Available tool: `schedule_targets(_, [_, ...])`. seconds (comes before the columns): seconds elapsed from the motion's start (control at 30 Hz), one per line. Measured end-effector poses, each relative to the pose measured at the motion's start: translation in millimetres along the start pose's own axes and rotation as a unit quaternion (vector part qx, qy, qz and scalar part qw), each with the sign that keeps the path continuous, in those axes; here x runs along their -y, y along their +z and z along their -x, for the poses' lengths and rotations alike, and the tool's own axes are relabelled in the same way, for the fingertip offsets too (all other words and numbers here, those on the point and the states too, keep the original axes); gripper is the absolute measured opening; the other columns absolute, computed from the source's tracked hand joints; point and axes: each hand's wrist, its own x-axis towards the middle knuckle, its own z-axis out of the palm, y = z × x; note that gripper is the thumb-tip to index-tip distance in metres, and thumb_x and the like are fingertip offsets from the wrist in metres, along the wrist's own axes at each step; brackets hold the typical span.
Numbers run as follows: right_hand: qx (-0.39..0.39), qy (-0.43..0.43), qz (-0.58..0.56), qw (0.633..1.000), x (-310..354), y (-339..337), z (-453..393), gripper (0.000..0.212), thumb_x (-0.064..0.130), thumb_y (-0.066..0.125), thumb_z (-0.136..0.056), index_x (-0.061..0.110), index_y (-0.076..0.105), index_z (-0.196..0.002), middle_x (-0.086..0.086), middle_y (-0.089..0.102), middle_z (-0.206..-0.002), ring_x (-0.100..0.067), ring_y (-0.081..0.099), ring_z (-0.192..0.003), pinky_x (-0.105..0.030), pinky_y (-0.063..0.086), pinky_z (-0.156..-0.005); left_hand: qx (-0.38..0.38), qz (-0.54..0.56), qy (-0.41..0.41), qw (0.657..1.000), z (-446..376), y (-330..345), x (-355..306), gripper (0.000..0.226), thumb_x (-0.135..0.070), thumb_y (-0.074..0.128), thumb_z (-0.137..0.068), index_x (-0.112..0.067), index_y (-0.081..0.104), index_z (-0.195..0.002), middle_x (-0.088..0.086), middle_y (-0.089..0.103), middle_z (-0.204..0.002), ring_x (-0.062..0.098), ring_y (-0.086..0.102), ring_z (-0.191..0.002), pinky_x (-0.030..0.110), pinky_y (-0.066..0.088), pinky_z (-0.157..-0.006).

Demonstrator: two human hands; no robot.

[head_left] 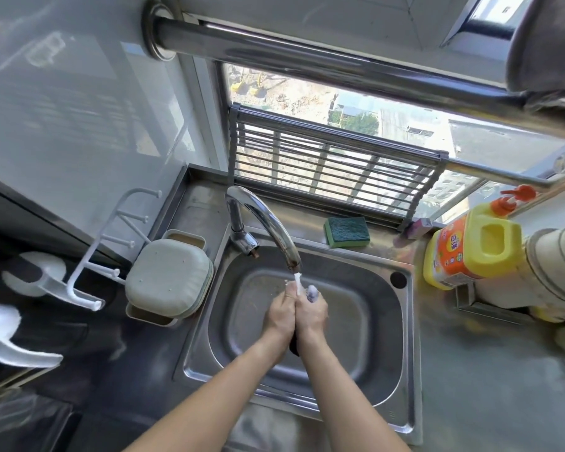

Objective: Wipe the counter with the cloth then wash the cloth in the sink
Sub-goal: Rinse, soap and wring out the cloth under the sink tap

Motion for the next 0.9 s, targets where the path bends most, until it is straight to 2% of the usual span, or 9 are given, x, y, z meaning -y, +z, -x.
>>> schedule_targets(0.1, [-0.02, -0.033, 0.055, 0.998, 10.5, -2.5, 3.8, 0.035, 0.05, 0.062, -0.091, 0.023, 0.066, -0.069, -0.003, 0.076, -0.085, -0.03, 0.07, -0.088, -0.039, 0.055, -0.083, 0.0, 0.003, 0.011, 1.0, -0.1, -3.0, -1.9, 0.038, -0.056, 0.057, -0.089, -0.026, 0.08, -0.085, 0.007, 0.078, -0.092, 0.028, 0.073, -0.092, 0.049, 0.056, -0.093])
schedule_targets(0.2, [-0.011, -0.032, 0.077, 0.996, 13.8, -5.8, 2.0, 0.038, 0.045, 0.053, -0.097, 0.018, 0.074, -0.081, -0.014, 0.076, -0.097, -0.037, 0.068, -0.098, -0.037, 0.049, -0.081, 0.008, -0.043, 0.023, 0.999, 0.3, -7.2, -6.3, 0.05, -0.07, 0.055, -0.079, -0.026, 0.078, -0.084, 0.006, 0.078, -0.087, 0.028, 0.073, -0.087, 0.045, 0.057, -0.083])
schedule_targets(0.33, [0.061, 0.051, 0.032, 0.996, 23.1, -14.5, -3.9, 0.05, 0.05, 0.047, -0.1, 0.008, 0.074, -0.096, -0.015, 0.075, -0.096, -0.033, 0.068, -0.088, -0.036, 0.054, -0.077, 0.027, -0.134, 0.055, 0.989, 1.8, -21.6, -5.7, 0.044, -0.066, 0.051, -0.08, -0.024, 0.051, -0.095, 0.008, 0.068, -0.084, 0.025, 0.064, -0.068, 0.039, 0.052, -0.059])
schedule_targets(0.4, [0.074, 0.068, -0.031, 0.994, 28.4, -24.4, -5.9, 0.04, 0.039, 0.05, -0.102, 0.007, 0.07, -0.089, -0.011, 0.071, -0.084, -0.024, 0.064, -0.072, -0.028, 0.048, -0.063, 0.033, -0.156, 0.058, 0.986, -8.1, -33.5, -5.4, 0.025, -0.047, 0.051, -0.091, -0.031, 0.039, -0.106, 0.011, 0.063, -0.1, 0.022, 0.064, -0.08, 0.038, 0.056, -0.067])
schedule_targets(0.47, [0.086, 0.041, -0.063, 0.993, 26.5, -29.8, -5.2, 0.022, 0.027, 0.055, -0.1, 0.01, 0.067, -0.094, -0.007, 0.07, -0.089, -0.023, 0.064, -0.08, -0.03, 0.052, -0.07, 0.032, -0.159, -0.009, 0.987, -14.5, -42.8, -8.0, 0.026, -0.027, 0.046, -0.097, -0.035, 0.041, -0.12, 0.01, 0.063, -0.112, 0.026, 0.066, -0.098, 0.04, 0.06, -0.076])
schedule_targets(0.57, [0.074, -0.092, 0.001, 0.993, 9.4, -33.6, 1.4, 0.012, 0.025, 0.065, -0.091, 0.028, 0.067, -0.103, 0.005, 0.071, -0.102, -0.015, 0.066, -0.1, -0.037, 0.053, -0.095, 0.048, -0.086, -0.158, 0.983, -18.1, -47.8, -15.7, 0.026, -0.021, 0.046, -0.09, -0.021, 0.071, -0.095, 0.016, 0.072, -0.095, 0.028, 0.069, -0.079, 0.044, 0.06, -0.073])
schedule_targets(0.7, [0.012, -0.191, 0.077, 0.978, -1.4, -31.4, 22.0, 0.014, 0.035, 0.064, -0.093, 0.034, 0.068, -0.106, 0.004, 0.06, -0.104, -0.008, 0.059, -0.097, -0.026, 0.043, -0.092, 0.044, -0.079, -0.18, 0.979, -7.4, -34.2, -31.5, 0.038, -0.042, 0.036, -0.089, -0.02, 0.061, -0.071, 0.004, 0.062, -0.063, 0.019, 0.052, -0.054, 0.02, 0.042, -0.049])
schedule_targets(0.83, [0.034, -0.059, 0.037, 0.997, 1.3, -10.0, 19.2, 0.046, 0.072, 0.045, -0.088, 0.029, 0.061, -0.095, 0.0, 0.068, -0.094, -0.022, 0.064, -0.096, -0.038, 0.049, -0.092, 0.038, -0.106, -0.046, 0.993, -2.6, -6.6, -18.4, 0.04, -0.054, 0.043, -0.093, -0.025, 0.071, -0.086, -0.002, 0.074, -0.094, 0.018, 0.069, -0.086, 0.036, 0.057, -0.081])
schedule_targets(0.9, [0.039, 0.0, 0.037, 0.999, 6.2, -6.2, 10.9, 0.055, 0.077, 0.044, -0.084, 0.025, 0.061, -0.087, -0.001, 0.072, -0.092, -0.026, 0.066, -0.094, -0.042, 0.052, -0.092, -0.015, -0.092, -0.026, 0.995, 1.9, -2.6, -17.0, 0.041, -0.053, 0.046, -0.096, -0.026, 0.073, -0.081, -0.001, 0.076, -0.089, 0.023, 0.071, -0.091, 0.038, 0.057, -0.085])
